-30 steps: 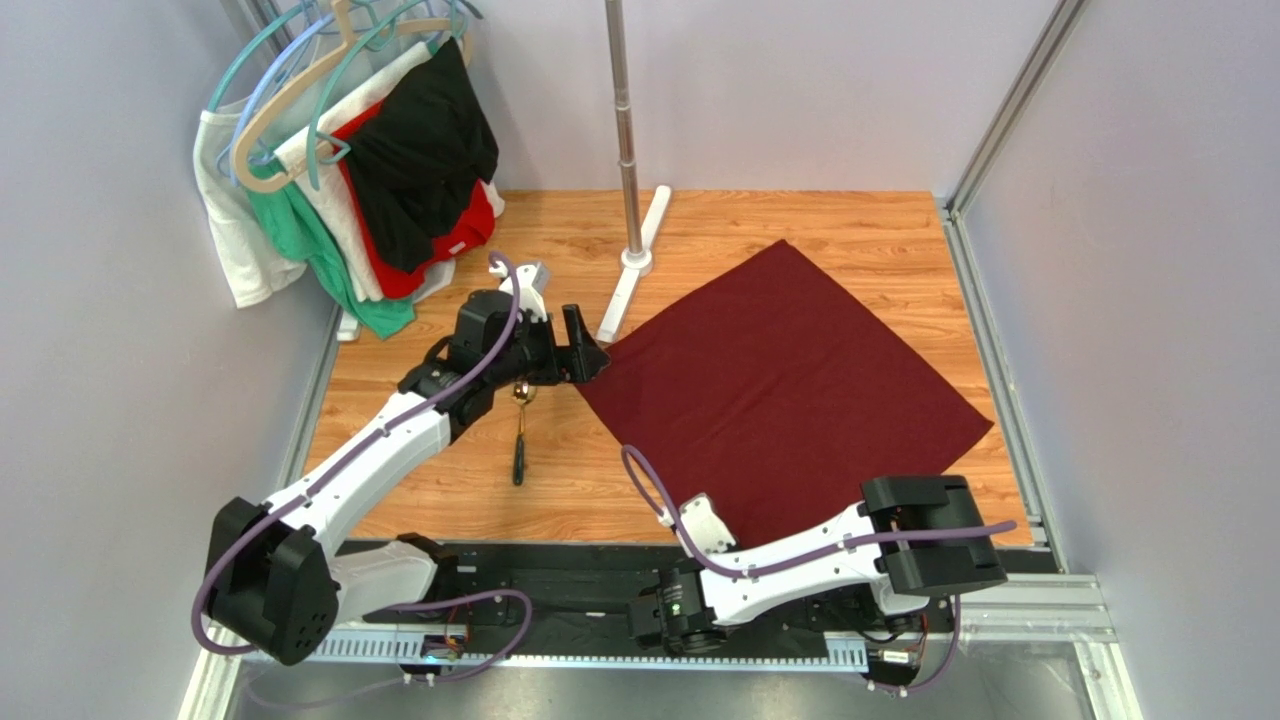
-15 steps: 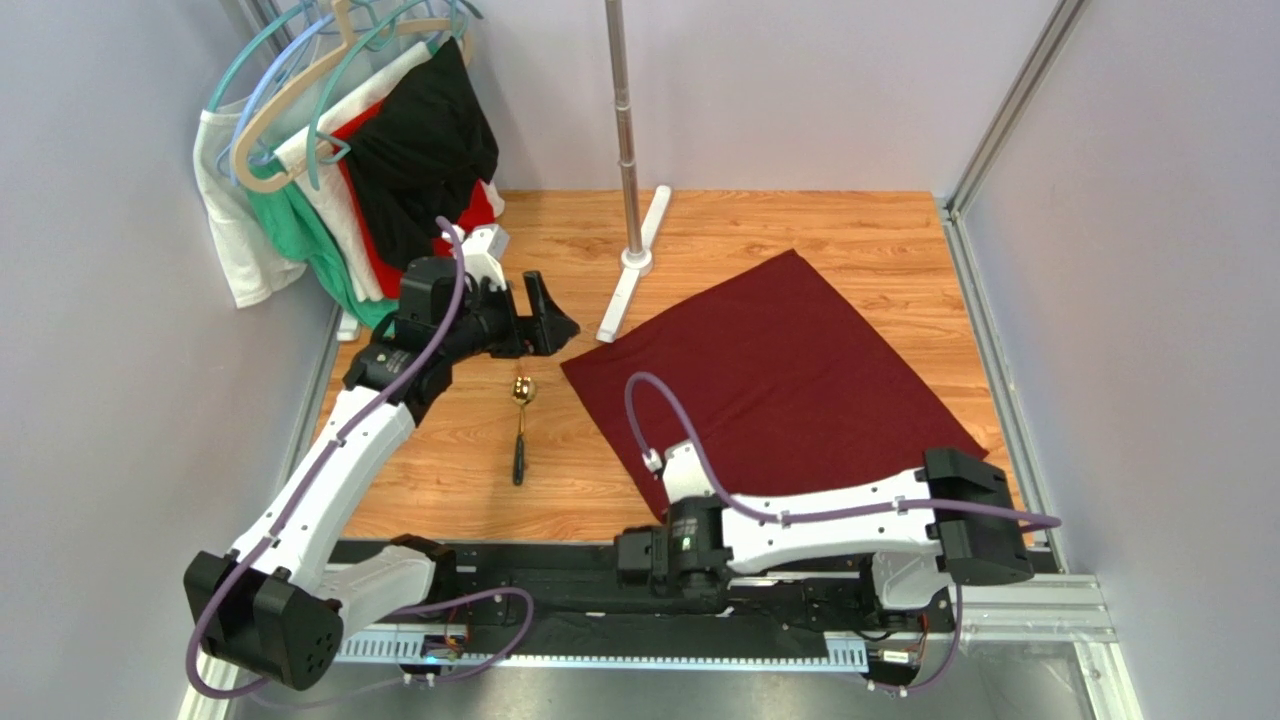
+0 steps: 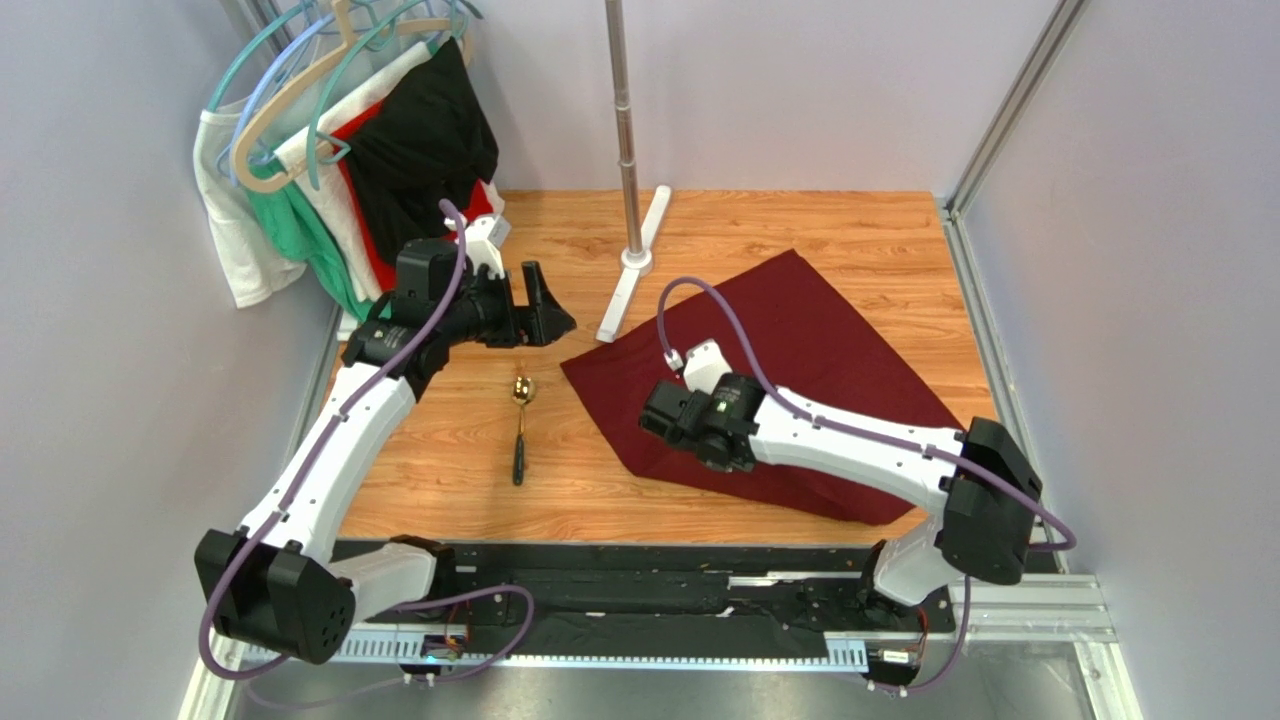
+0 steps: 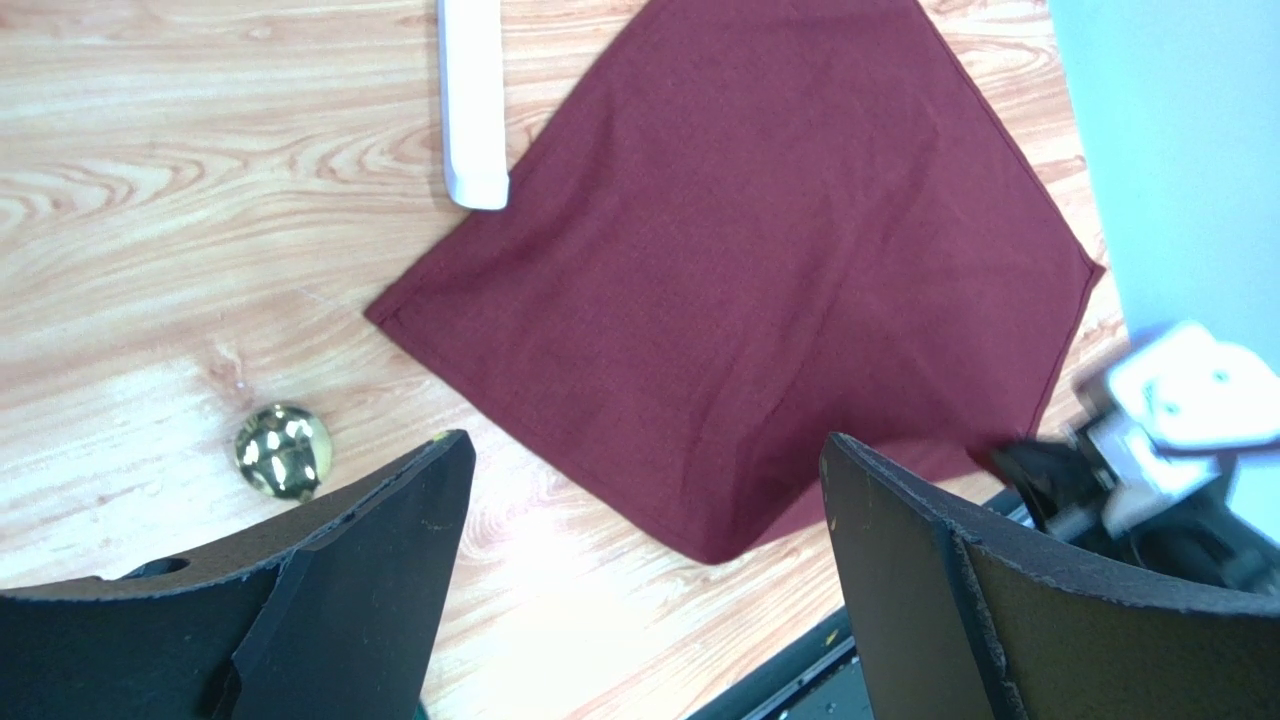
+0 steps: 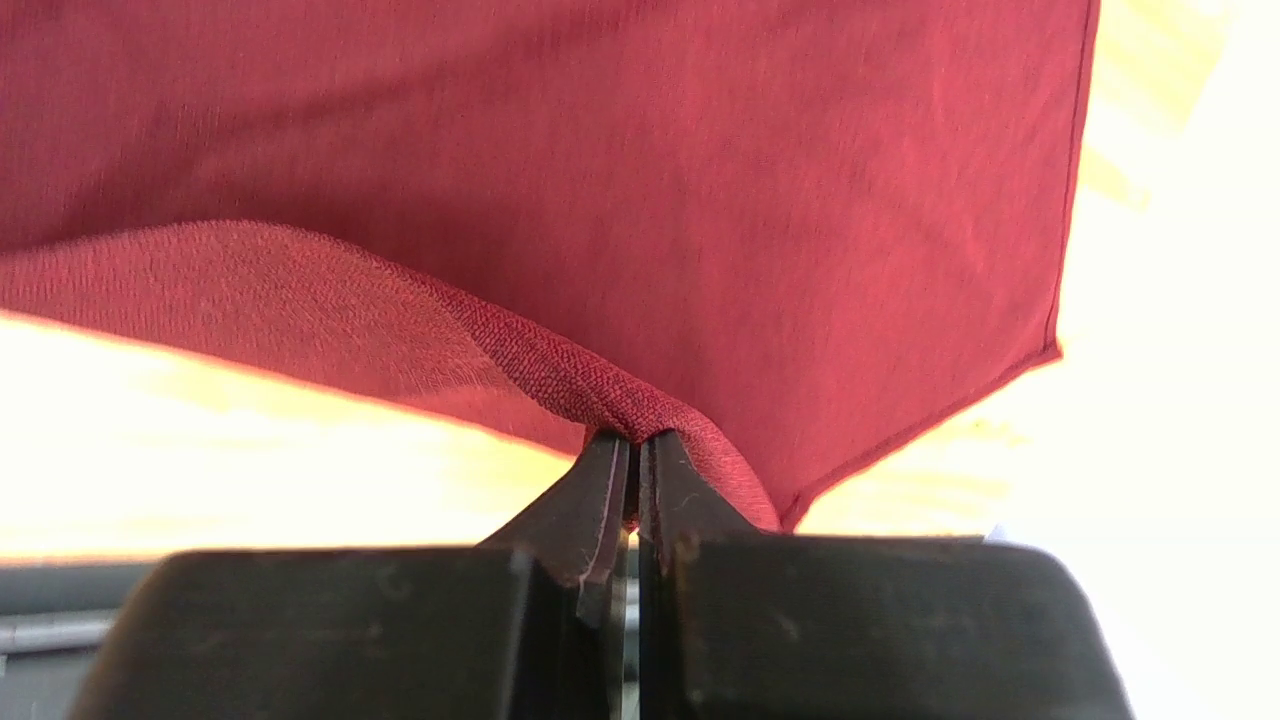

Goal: Fold the napkin, place the utensils inside, and roll it up
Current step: Fold the napkin at the center of the board.

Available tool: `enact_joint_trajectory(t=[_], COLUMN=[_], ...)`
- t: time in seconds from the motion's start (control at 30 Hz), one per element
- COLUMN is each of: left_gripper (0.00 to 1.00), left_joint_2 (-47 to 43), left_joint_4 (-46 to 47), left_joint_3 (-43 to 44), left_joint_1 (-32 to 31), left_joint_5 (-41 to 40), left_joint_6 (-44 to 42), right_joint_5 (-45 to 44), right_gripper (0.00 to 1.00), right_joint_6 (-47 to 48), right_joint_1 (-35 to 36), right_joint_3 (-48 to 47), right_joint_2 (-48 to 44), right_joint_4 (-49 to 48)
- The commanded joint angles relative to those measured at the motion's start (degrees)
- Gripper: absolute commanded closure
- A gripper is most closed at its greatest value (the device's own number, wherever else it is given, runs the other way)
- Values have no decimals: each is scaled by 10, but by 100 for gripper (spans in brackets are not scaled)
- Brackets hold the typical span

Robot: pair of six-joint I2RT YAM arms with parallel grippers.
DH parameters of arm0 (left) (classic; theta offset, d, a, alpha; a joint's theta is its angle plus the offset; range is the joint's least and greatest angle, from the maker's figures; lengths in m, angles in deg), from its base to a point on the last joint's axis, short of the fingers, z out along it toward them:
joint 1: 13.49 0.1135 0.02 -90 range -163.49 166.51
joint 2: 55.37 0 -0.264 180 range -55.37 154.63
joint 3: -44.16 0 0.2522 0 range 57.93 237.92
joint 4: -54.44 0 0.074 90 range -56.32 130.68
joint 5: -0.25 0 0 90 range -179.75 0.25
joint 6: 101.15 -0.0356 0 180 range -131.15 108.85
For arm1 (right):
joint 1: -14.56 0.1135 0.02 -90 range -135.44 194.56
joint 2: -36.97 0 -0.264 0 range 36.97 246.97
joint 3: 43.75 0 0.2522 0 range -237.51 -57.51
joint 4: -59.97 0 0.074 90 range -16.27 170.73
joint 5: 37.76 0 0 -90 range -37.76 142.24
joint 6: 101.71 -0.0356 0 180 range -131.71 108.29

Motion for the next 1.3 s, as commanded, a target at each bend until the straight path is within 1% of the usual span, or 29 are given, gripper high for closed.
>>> enact_joint_trajectory(t=[0.0, 0.03, 0.13, 0.23, 0.4, 0.53, 0.7, 1.03, 1.27], left_gripper=[5, 5, 5, 5, 5, 5, 5, 5, 5], left_joint_2=[16, 19, 29, 33, 28, 19, -1, 7, 9], left_joint_4=[-11, -14, -19, -15, -4, -13, -13, -21, -22], left_joint_3=[48, 51, 60, 60, 36, 24, 18, 18, 19], left_joint_1=[10, 12, 19, 27, 33, 39, 40, 42, 47], left_joint_5=[21, 21, 19, 20, 13, 8, -7, -9, -6], left_joint_6=[-30, -38, -49, -53, -64, -75, -82, -87, -87], right_joint_5=[-9, -3, 15, 18, 41, 54, 66, 88, 97], right_gripper=[100, 100, 100, 100, 100, 100, 100, 100, 100], right_joint_6=[131, 142, 179, 210, 254, 285, 317, 353, 380], right_joint_1=[-56, -79, -118, -155, -210, -256, -291, -372, -408], right_joint_3=[-36, -41, -51, -66, -92, -132, -182, -278, -354], right_joint_2=[38, 45, 62, 82, 112, 144, 198, 272, 325], right_joint_4=[-88, -94, -139, -160, -201, -219, -224, -228, -229])
